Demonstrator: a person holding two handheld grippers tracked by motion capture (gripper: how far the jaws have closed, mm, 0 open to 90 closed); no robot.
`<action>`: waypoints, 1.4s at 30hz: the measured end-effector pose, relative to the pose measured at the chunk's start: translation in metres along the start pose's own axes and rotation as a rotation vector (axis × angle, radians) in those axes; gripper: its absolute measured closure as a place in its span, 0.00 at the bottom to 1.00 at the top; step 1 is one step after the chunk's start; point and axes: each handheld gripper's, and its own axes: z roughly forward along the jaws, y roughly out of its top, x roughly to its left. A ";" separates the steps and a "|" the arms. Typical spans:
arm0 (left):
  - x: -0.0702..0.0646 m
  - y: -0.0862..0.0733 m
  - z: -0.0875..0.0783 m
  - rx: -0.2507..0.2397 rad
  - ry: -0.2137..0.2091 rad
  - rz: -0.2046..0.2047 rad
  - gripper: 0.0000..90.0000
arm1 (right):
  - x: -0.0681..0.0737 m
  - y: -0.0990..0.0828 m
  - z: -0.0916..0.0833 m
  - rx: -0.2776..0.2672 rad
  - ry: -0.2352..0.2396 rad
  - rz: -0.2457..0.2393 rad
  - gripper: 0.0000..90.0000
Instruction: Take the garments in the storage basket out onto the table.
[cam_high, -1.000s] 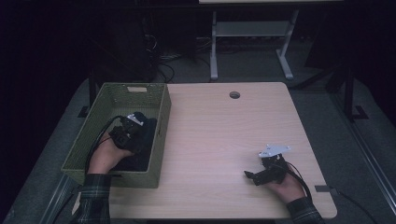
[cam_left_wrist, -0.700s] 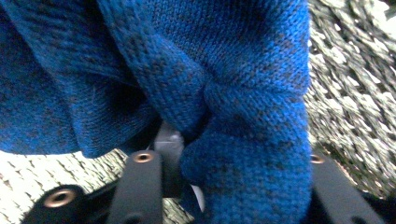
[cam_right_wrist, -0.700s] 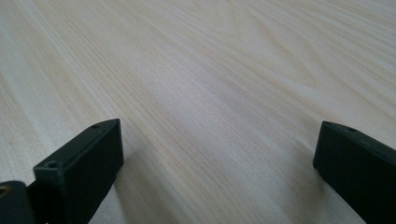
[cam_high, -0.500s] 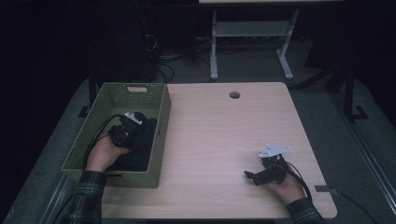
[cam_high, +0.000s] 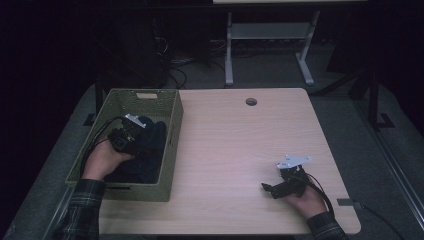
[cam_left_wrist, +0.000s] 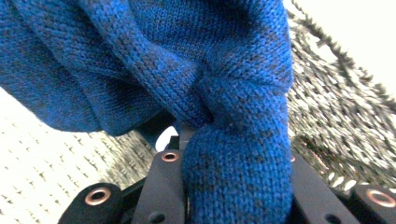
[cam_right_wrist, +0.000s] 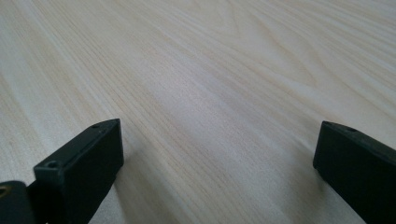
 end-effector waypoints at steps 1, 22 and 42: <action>0.000 0.000 -0.002 -0.003 0.002 0.002 0.84 | 0.000 0.000 0.000 0.000 0.000 0.000 0.01; 0.003 0.016 -0.050 -0.034 0.031 0.029 0.84 | 0.000 0.000 0.000 0.000 0.000 0.000 0.01; 0.004 0.027 -0.085 -0.082 0.046 0.043 0.84 | 0.000 0.000 0.000 -0.001 0.000 0.001 0.01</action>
